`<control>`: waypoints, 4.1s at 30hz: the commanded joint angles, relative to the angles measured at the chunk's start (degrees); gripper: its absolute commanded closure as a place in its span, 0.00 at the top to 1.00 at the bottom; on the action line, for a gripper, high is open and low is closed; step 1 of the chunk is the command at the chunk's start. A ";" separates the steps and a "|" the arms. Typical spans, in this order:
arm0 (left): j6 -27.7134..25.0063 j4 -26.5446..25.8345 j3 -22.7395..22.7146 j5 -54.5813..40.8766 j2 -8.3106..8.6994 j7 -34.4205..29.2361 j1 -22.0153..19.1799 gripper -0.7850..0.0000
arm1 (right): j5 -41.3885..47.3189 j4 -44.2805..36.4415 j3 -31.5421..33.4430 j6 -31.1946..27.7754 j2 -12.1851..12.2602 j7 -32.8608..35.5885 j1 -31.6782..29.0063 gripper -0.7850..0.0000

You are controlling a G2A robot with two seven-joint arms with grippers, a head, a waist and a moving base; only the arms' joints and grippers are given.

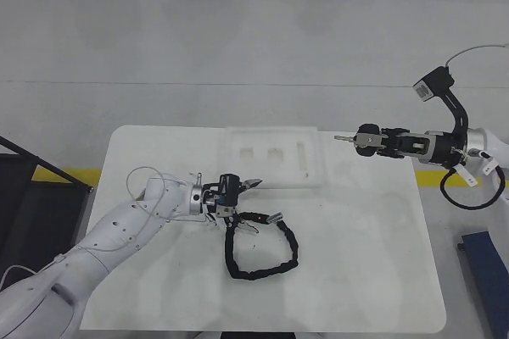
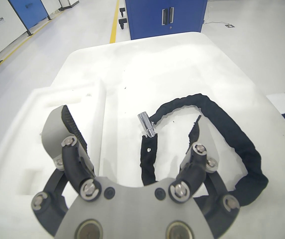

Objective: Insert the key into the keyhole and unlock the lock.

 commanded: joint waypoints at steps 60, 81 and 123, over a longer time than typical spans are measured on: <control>4.52 -1.11 -1.88 0.94 -4.59 -17.85 4.37 0.77 | 0.00 0.00 0.00 0.00 0.00 0.00 0.00 0.00; 2.89 4.89 -1.86 -1.30 -7.93 -20.65 4.10 0.44 | 0.00 0.00 0.00 0.00 0.00 0.00 0.00 0.00; 10.07 -6.30 -11.50 8.07 -5.39 10.97 6.81 0.00 | -7.06 -8.18 -0.51 11.61 1.51 8.05 0.13 0.00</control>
